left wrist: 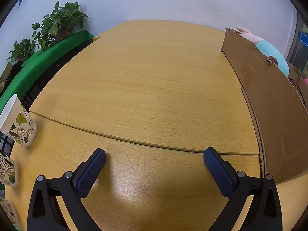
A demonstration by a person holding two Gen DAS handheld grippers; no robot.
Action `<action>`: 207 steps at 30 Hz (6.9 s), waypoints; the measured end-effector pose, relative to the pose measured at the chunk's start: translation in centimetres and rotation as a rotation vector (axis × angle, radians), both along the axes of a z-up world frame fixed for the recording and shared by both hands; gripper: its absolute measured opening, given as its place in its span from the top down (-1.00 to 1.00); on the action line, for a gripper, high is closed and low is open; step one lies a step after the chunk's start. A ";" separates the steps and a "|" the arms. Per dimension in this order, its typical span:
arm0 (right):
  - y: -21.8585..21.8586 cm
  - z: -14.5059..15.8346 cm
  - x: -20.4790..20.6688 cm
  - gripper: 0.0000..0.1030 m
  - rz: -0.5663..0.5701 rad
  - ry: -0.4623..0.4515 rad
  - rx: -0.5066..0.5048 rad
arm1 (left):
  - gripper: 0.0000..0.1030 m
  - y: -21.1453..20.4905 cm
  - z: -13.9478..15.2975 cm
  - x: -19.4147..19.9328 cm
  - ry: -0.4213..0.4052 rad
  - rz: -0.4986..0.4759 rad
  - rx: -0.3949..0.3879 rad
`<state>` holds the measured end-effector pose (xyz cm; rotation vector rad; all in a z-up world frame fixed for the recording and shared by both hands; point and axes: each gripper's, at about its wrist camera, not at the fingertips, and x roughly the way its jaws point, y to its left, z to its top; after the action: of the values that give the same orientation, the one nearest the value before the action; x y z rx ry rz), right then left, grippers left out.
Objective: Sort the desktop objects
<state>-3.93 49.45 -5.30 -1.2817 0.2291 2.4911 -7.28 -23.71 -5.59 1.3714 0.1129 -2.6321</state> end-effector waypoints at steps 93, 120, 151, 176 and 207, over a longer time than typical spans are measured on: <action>-0.4 -0.1 0.4 -1.00 0.000 0.004 0.000 | -1.00 -0.3 0.4 -0.1 0.009 0.000 -0.006; -0.4 0.0 0.4 -1.00 0.000 0.003 0.001 | -1.00 -0.4 0.4 -0.1 0.010 0.000 -0.006; -0.5 0.0 0.4 -1.00 0.000 0.003 0.001 | -1.00 -0.4 0.5 -0.2 0.010 0.001 -0.007; -5.5 3.7 11.5 -0.99 0.157 0.063 -0.129 | -1.00 0.6 0.4 0.3 0.011 -0.050 -0.007; -21.9 7.1 13.9 -0.99 0.648 0.126 -0.162 | -0.98 1.3 2.3 0.5 0.057 -0.135 0.266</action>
<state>9.93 27.52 1.79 -1.4374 0.0438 3.1577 -6.77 -22.42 -3.26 1.4271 0.4043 -2.8526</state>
